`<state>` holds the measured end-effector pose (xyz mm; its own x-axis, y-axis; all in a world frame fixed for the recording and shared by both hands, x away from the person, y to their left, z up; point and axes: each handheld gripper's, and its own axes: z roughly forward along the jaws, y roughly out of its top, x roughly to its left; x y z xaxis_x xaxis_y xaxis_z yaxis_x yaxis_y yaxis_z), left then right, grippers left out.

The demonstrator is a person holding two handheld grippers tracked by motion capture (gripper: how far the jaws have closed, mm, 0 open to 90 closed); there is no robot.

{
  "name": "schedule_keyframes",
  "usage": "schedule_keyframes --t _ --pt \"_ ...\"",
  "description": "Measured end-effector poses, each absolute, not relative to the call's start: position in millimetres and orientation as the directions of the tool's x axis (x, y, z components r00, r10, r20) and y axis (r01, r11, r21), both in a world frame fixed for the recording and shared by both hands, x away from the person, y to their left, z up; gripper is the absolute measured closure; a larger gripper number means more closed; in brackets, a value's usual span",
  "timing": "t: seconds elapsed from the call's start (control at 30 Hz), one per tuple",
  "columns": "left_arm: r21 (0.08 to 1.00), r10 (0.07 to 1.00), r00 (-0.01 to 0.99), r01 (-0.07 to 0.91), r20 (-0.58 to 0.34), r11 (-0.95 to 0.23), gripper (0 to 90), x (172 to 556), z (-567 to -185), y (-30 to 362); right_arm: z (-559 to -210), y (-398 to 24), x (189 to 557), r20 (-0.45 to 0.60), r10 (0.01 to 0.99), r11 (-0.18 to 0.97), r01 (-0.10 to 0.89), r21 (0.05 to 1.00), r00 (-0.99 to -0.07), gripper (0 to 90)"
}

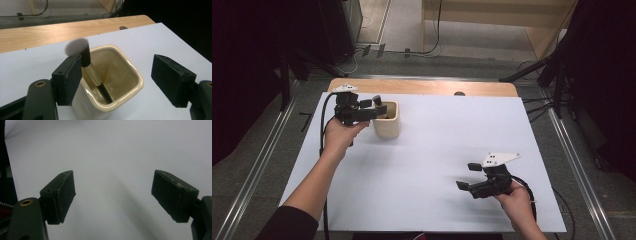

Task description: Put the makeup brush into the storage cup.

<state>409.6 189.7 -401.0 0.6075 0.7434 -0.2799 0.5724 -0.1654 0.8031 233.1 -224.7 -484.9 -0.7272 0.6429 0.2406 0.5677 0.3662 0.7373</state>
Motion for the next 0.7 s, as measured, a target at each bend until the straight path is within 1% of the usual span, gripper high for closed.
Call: schedule_keyframes --t 0.27,0.4,0.7 --pt "0.778 0.719 0.623 0.599 -0.308 -0.187 25.0 405 -400 197 -485 -224 233 0.24 0.641 0.369 0.566 0.737 -0.729 20.6" --pt "0.767 0.713 0.63 0.608 -0.308 -0.205 23.0 402 -397 201 -485 -225 233 0.24 0.643 0.366 0.567 0.738 -0.727 20.6" --pt "0.735 0.701 0.626 0.643 -0.342 -0.216 21.8 396 -394 213 -485 -225 233 0.244 0.644 0.363 0.57 0.737 -0.725 20.6"
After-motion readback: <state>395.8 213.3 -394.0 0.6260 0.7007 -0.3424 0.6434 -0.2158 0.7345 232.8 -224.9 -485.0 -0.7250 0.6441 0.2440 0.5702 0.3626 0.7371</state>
